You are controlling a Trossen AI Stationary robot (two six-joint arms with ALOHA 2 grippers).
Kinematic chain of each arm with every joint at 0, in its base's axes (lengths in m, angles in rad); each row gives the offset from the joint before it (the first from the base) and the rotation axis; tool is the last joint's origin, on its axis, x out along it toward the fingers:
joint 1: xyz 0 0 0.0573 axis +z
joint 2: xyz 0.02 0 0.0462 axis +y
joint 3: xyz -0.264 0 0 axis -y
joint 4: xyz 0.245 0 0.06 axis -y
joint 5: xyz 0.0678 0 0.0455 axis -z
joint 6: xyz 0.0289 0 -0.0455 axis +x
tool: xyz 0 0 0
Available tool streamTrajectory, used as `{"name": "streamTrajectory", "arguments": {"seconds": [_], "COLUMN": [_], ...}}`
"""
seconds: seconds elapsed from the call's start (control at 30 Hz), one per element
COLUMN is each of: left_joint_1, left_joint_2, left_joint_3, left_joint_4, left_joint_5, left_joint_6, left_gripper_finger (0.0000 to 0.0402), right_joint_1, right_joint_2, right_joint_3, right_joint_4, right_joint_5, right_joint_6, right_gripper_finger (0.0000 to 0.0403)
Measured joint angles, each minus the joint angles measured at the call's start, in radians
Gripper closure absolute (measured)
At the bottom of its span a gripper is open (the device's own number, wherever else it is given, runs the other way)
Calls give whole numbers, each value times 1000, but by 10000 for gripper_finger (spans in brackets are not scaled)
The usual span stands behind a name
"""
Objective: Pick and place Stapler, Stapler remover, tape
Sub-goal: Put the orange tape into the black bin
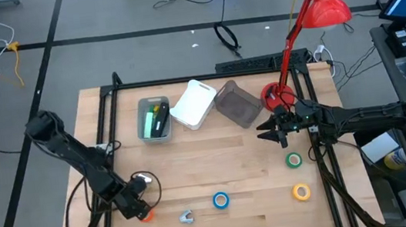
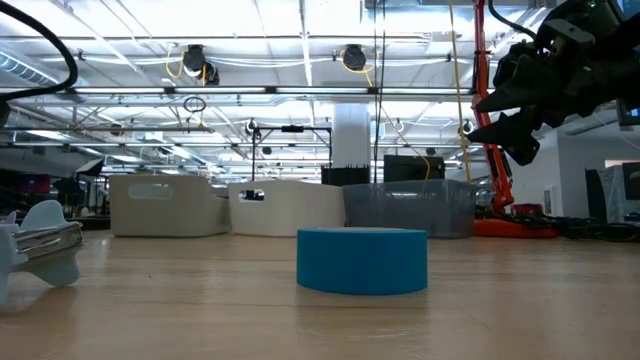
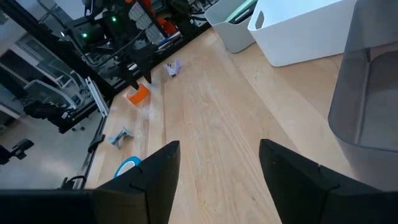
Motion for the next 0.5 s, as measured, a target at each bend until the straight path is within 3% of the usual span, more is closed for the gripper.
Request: {"name": "streamTrajectory", "arguments": {"seconds": [0.5], "left_joint_1": [-10], "left_joint_2": [15], "left_joint_3": [1], "left_joint_4": [26], "left_joint_5": [-14], "left_joint_6": [71], "left_gripper_finger": [180], "right_joint_1": [0], "right_joint_2": [0], "right_joint_3": [0], "right_joint_4": [0], "right_joint_5": [1], "right_joint_6": [-7], "right_gripper_finger": [192]}}
